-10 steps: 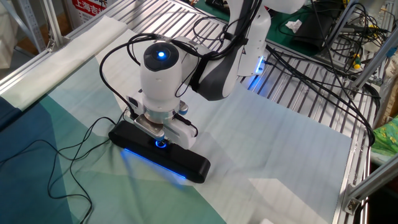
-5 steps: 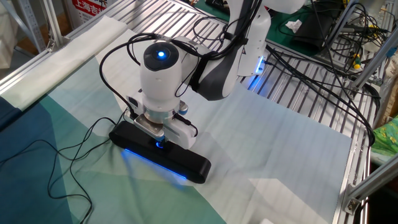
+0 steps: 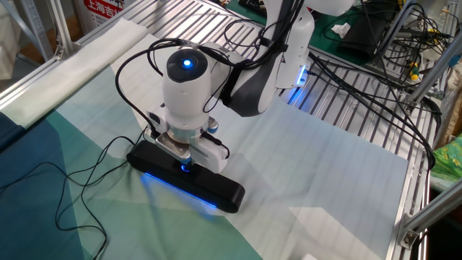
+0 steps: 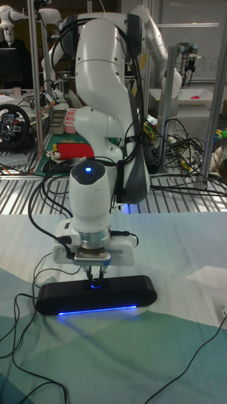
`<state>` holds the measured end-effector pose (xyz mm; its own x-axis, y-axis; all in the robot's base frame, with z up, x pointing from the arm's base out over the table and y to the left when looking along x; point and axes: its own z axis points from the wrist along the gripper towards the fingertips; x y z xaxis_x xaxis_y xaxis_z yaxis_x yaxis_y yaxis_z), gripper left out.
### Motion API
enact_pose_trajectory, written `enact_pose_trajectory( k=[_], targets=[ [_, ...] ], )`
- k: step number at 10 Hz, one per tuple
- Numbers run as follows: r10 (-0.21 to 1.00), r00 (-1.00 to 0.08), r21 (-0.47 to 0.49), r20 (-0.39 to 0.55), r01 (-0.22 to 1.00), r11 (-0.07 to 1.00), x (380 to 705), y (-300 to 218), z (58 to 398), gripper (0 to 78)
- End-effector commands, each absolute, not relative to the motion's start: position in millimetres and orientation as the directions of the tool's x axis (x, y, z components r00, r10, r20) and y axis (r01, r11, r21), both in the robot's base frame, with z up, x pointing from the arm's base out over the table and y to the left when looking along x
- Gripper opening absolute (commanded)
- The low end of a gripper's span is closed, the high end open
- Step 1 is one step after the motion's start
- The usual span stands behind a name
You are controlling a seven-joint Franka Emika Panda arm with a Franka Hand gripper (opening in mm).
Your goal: Turn the knob to increase the volume of the speaker
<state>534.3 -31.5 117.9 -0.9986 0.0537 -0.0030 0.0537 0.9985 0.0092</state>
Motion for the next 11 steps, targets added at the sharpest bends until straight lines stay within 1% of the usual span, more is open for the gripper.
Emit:
enact_pose_trajectory(
  k=[1,5,11],
  targets=[
    [0.204,-0.979,-0.018,-0.012,0.204,0.979,533.2,-29.1,119.9,1.2],
    [0.272,-0.962,-0.016,-0.021,0.272,0.962,533.2,-29.1,119.9,1.2],
    [0.421,-0.907,-0.005,-0.024,0.421,0.907,533.2,-29.1,119.9,1.2]
  ],
)
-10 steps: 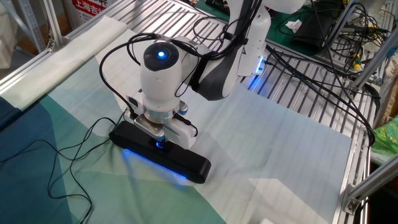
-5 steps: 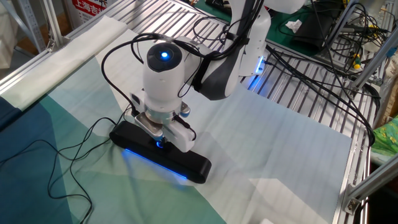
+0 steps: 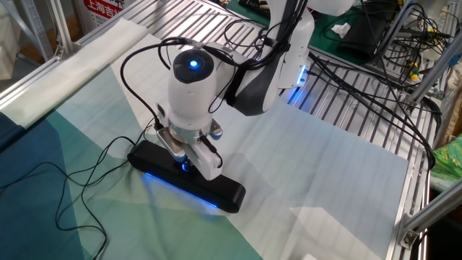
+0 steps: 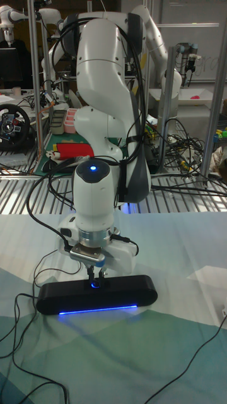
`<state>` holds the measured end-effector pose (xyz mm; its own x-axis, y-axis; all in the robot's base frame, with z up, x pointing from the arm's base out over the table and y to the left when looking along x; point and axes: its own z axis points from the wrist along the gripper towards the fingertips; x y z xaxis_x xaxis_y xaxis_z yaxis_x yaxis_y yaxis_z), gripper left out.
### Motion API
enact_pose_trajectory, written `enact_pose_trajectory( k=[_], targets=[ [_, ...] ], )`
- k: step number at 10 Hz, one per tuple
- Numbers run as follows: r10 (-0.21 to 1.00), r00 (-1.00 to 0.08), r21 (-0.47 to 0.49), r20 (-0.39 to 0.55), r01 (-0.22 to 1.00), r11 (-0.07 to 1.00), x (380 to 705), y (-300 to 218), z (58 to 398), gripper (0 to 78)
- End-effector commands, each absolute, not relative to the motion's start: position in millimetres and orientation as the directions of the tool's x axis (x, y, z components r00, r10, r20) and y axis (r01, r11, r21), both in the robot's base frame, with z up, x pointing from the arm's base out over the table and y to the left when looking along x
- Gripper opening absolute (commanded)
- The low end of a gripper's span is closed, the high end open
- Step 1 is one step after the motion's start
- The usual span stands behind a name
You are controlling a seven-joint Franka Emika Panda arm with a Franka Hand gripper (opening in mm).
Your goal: Turn the knob to increase the volume of the speaker
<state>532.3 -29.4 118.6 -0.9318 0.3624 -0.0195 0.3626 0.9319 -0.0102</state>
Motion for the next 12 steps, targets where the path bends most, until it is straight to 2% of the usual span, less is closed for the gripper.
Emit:
enact_pose_trajectory(
  k=[1,5,12],
  targets=[
    [0.454,-0.891,-0.003,-0.023,0.454,0.891,533.2,-29.1,119.9,1.2],
    [0.589,-0.808,0.005,-0.031,0.589,0.808,533.2,-29.1,119.9,1.2],
    [0.747,-0.663,0.028,-0.045,0.747,0.664,531.6,-29.3,119.4,1.2]
  ],
)
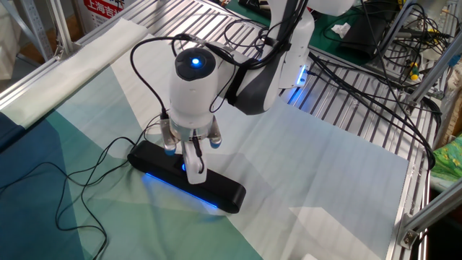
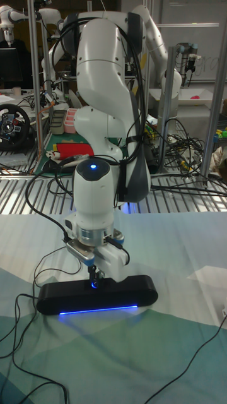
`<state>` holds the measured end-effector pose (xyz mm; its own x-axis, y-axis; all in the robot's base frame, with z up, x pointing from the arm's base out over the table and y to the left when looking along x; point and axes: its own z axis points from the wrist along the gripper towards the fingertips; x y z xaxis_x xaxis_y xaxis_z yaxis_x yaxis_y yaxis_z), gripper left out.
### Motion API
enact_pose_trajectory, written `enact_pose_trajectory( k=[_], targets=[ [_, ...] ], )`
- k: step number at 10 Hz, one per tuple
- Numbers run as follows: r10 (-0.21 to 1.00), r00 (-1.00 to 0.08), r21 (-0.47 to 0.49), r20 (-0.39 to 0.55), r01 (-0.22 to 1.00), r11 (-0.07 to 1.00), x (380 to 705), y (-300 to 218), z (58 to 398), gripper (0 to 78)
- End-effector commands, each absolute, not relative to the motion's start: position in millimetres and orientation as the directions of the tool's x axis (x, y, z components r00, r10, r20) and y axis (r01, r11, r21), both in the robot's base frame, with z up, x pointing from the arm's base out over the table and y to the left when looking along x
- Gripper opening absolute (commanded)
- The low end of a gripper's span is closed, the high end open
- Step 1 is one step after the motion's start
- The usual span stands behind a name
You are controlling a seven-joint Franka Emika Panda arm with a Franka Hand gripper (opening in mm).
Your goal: Turn the knob to increase the volume of the speaker
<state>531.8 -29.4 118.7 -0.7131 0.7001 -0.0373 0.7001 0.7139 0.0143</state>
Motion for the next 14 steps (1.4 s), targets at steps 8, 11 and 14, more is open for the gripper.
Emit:
enact_pose_trajectory(
  k=[8,11,14],
  targets=[
    [0.913,-0.408,0.043,-0.023,0.912,0.409,531.1,-29.4,119.2,1.2],
    [0.954,-0.3,0.047,-0.02,0.953,0.301,531.1,-29.4,119.2,1.2],
    [0.975,-0.223,0.056,-0.016,0.973,0.224,531.1,-29.4,119.2,1.2]
  ],
)
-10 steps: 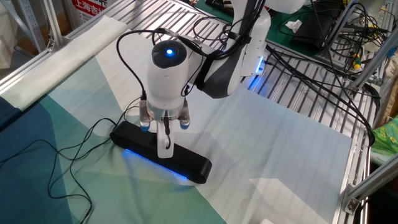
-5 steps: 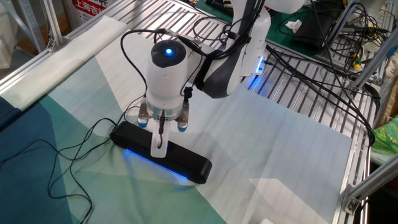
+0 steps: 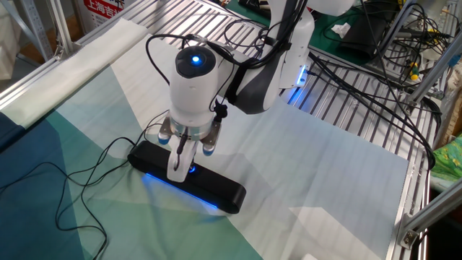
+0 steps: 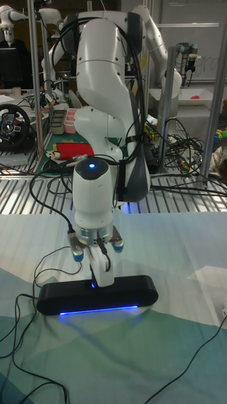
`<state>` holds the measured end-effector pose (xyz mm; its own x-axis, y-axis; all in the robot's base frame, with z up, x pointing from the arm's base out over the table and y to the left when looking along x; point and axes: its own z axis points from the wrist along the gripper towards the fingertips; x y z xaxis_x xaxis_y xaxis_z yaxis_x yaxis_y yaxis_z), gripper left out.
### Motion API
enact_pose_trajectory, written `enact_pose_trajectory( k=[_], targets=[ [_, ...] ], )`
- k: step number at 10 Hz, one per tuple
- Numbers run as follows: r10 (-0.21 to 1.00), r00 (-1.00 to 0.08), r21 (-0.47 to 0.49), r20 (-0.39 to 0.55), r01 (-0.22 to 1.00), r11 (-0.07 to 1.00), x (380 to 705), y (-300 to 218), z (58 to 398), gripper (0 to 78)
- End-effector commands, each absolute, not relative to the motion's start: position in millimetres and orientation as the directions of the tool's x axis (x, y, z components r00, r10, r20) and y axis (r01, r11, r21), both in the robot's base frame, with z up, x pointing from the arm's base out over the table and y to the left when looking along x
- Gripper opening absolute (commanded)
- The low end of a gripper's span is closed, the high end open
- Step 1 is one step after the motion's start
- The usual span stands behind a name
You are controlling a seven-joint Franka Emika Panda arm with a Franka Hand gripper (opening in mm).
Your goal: Turn the knob to increase the volume of the speaker
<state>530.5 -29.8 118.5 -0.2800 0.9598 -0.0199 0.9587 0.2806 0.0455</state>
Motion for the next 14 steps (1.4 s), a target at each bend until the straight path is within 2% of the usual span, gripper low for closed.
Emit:
enact_pose_trajectory(
  k=[1,4,9,14],
  targets=[
    [0.984,-0.18,0.059,-0.014,0.982,0.18,531,-29,119,1.2],
    [0.992,-0.128,0.066,-0.008,0.99,0.128,531,-29,119,1.2],
    [0.989,-0.147,0.063,-0.017,0.987,0.147,531,-29,119,1.2],
    [0.994,-0.108,0.065,-0.019,0.992,0.109,531,-29,132,1.2]
  ],
)
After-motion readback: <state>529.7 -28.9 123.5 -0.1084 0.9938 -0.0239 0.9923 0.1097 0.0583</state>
